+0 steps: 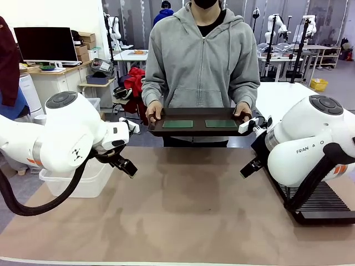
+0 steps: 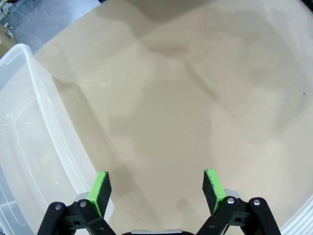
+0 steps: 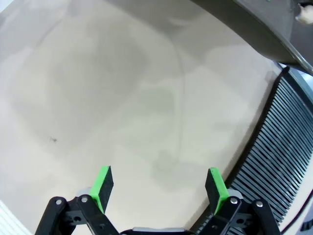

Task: Sort PCBs into racks and boxes based on the side picked up.
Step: Pick up the Blank PCB handed by the Human.

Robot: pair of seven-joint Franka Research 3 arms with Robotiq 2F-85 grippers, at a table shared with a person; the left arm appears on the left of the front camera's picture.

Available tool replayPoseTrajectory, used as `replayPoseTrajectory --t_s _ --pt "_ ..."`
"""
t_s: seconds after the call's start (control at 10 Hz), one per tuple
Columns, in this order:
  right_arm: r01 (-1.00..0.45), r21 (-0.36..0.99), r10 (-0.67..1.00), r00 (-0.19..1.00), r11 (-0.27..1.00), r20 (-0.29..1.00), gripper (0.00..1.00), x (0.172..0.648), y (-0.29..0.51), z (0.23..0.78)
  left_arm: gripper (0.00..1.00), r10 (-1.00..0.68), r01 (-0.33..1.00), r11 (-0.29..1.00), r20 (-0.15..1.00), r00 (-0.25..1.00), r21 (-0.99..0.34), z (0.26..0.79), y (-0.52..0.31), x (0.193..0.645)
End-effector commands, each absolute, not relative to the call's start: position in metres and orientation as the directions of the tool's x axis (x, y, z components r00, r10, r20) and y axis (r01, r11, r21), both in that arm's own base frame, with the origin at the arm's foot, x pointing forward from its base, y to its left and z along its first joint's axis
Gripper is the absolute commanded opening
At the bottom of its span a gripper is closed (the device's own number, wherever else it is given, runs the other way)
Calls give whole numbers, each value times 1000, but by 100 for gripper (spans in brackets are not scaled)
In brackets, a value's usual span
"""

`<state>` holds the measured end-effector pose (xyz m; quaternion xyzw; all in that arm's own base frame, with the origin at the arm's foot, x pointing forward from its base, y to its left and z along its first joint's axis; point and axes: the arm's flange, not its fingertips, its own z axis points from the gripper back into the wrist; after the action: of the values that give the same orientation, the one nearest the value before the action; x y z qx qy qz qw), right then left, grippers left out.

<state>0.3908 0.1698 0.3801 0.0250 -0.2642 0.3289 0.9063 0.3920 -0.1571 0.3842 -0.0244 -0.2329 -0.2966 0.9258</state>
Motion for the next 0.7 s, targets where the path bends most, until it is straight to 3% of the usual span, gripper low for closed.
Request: replayPoseTrajectory --t_s 0.0,0.3,0.6 --pt "-679 -10 594 634 734 495 100 382 159 403 100 -579 631 776 416 701 15 414 -138 391" --pt "-724 138 591 645 676 486 100 377 141 449 100 -603 685 727 436 668 -42 454 -124 382" --pt "-733 202 586 651 649 482 100 383 116 517 100 -567 733 666 544 618 -139 512 -98 396"
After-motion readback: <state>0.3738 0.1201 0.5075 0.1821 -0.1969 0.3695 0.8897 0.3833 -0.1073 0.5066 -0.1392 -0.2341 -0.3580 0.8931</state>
